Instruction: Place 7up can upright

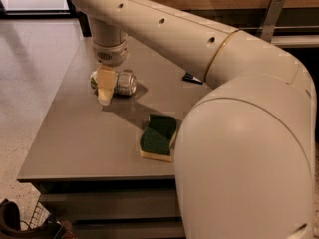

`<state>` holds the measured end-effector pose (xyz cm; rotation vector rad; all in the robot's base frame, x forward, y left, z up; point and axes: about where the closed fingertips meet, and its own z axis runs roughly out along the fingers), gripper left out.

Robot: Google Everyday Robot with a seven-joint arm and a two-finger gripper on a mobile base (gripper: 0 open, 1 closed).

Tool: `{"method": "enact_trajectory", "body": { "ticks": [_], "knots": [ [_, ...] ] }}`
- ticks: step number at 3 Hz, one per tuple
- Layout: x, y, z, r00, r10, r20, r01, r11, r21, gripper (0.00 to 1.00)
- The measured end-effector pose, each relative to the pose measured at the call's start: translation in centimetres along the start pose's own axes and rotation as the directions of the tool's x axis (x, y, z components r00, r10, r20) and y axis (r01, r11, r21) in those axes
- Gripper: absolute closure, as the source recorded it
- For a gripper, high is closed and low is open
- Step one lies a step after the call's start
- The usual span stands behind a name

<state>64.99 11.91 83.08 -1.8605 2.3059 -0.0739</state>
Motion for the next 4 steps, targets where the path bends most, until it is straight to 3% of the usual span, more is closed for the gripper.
{"method": "enact_trajectory", "body": {
  "ticks": [2,3,4],
  "knots": [
    [-0.45,0.12,0.84,1.0,0.013,0.009,-0.013,0.9999,0.001,0.47],
    [-0.53,0.11,1.06,1.0,0.012,0.01,-0.012,0.9999,0.001,0.77],
    [-0.54,0.1,0.97,1.0,0.012,0.01,-0.012,0.9999,0.001,0.99]
  ]
}}
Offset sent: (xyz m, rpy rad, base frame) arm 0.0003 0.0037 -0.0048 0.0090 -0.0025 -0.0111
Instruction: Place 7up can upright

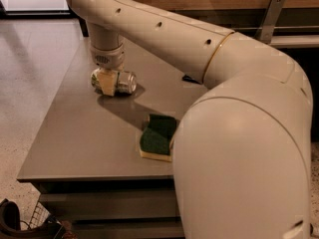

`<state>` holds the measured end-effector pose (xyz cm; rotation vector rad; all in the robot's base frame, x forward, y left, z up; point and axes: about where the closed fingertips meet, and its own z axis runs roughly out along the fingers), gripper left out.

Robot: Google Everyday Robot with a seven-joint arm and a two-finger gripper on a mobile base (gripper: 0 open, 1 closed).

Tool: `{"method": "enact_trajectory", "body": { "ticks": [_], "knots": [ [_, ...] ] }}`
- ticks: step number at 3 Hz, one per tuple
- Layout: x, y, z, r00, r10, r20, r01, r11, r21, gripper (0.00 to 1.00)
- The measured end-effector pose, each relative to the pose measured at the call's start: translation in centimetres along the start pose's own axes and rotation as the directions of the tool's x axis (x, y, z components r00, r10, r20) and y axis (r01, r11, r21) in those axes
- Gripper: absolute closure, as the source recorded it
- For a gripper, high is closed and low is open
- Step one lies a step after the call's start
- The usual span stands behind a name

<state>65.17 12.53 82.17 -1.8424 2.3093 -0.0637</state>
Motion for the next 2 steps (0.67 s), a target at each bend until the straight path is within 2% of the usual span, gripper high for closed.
{"method": "enact_trajectory", "body": {
  "ticks": [1,2],
  "knots": [
    [0.0,-0.2,-0.3,1.0,-0.001,-0.003,0.001,1.0,0.008,1.0],
    [0.4,-1.0,-2.6,1.0,-0.001,0.012,0.001,0.999,0.045,1.0]
  ]
}}
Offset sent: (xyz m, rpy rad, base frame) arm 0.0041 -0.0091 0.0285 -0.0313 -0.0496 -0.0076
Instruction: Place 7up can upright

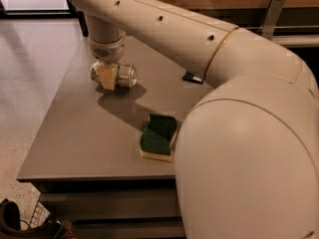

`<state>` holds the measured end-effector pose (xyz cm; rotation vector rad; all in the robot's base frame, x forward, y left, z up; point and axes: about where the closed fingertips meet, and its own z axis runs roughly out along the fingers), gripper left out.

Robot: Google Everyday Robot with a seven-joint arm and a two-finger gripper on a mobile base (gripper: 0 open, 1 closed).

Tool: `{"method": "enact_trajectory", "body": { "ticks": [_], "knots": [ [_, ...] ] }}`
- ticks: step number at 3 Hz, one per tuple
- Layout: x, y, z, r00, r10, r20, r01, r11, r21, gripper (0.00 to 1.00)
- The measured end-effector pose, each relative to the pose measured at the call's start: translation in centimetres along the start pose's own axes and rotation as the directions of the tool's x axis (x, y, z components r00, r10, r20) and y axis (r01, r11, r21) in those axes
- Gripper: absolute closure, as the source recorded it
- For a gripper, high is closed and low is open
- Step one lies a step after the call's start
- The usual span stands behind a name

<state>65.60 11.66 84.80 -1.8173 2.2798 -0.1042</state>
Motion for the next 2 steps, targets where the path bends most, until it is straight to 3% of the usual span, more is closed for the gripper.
{"method": "enact_trajectory", "body": {
  "ticks": [1,2],
  "knots": [
    [0.8,-1.0,-2.7,0.999,0.004,0.041,-0.006,0.9995,0.031,1.0],
    [1.3,-2.7,-5.0,0.963,0.059,0.264,-0.056,0.9983,-0.019,1.0]
  ]
}}
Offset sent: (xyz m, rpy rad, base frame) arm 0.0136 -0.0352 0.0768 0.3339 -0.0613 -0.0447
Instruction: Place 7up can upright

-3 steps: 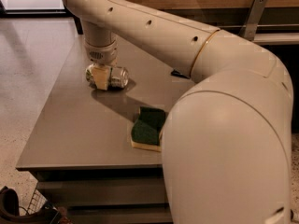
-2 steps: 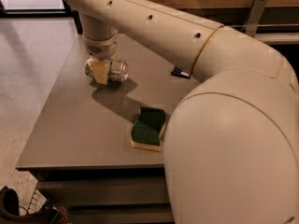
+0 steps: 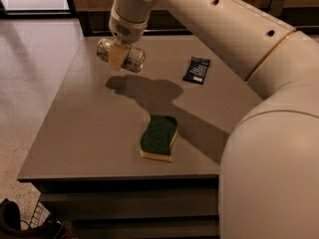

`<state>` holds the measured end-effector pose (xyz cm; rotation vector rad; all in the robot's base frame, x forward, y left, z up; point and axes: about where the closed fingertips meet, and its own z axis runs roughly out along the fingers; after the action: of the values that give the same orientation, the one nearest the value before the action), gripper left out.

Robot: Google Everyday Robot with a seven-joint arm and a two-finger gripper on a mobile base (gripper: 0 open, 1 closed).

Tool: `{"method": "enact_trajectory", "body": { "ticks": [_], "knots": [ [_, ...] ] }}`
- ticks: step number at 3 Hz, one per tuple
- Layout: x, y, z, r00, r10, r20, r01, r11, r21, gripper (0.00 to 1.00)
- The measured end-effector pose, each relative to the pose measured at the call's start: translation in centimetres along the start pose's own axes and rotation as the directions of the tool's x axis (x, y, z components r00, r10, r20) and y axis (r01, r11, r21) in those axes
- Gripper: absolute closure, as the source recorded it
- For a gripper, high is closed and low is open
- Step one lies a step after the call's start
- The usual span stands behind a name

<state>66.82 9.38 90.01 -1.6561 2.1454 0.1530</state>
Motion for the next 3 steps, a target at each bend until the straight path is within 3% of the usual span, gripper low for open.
{"method": "enact_trajectory", "body": {
  "ticks": [1,2,3],
  "knots": [
    [-0.1,-0.47,-0.71,0.992,0.017,0.122,-0.012,0.9989,-0.044,1.0],
    [0.21,-0.28,-0.34,0.966,0.059,0.253,-0.034,0.9943,-0.101,1.0],
    [0.36,0.17,0.11,0.911,0.093,0.401,-0.036,0.9883,-0.149,1.0]
  ]
}}
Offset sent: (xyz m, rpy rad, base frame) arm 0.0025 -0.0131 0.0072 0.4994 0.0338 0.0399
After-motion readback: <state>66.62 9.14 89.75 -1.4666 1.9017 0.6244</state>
